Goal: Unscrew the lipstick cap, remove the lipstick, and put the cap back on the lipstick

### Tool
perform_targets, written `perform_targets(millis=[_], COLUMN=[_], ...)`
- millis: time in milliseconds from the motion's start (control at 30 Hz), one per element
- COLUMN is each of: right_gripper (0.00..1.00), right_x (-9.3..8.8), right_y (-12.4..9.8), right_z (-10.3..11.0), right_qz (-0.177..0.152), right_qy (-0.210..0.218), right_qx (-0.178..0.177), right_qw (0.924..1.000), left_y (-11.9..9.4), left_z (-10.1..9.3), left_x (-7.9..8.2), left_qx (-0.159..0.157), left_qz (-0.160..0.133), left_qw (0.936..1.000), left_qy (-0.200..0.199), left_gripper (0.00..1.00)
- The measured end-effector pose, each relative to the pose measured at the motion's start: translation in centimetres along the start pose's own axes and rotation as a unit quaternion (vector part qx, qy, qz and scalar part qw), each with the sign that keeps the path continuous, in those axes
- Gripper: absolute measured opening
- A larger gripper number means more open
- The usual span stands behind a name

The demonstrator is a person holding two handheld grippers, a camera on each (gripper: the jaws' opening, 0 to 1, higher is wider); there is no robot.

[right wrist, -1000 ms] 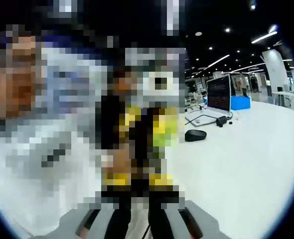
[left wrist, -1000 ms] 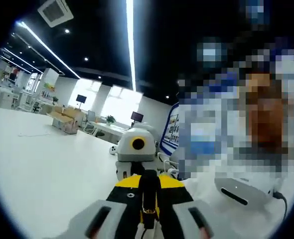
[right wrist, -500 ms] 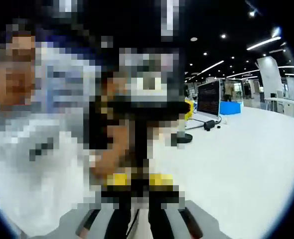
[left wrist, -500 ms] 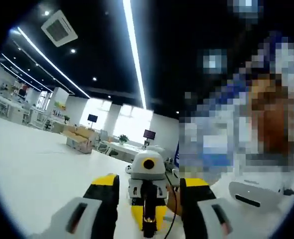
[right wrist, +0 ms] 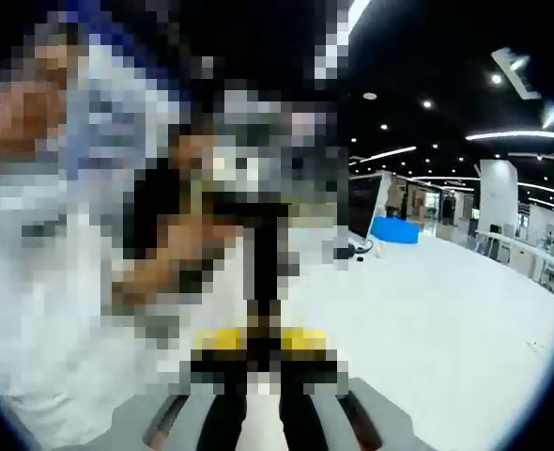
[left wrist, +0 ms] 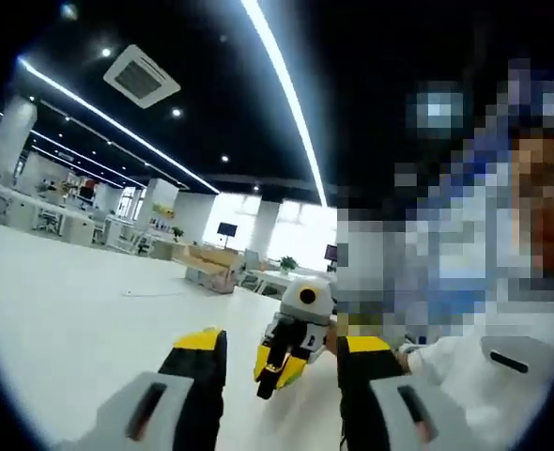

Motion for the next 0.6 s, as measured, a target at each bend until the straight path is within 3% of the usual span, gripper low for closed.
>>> perform_targets(millis=[133, 367, 600], right_gripper=[0.09, 0.09, 0.10], right_x=[-0.9, -2.2, -3.6], right_y=[0.0, 0.0, -0.4], right_z=[-1.9, -4.4, -7.0], right_qz=[0.007, 0.014, 0.021], right_qy=[0.000, -0.004, -0.007], right_qx=[-0.003, -0.024, -0.052], right_qw=[1.0000, 0.9996, 0.9984], left_y=[-0.3, -0.1, -0.4], left_z=[0.6, 0.1, 0.3], left_x=[0.1, 0.1, 0.4], left_qx=[0.017, 0.010, 0.056], left_qz=[0.004, 0.012, 0.042], left_qw=[0.9998, 0.9996, 0.9935], left_qy=[0.013, 0.023, 0.090], left_gripper=[0.49, 0.49, 0.51])
Point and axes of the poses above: the point that each gripper's makers call its tool centre point, and the gripper's own axes: y roughly forward along the fingers, z roughly to its left, x roughly out of its top, the point moved 6 cm from there along -y, roughly backward along the fingers, and after that the axes turned 8 degrees about -z, right-handed, at the moved point
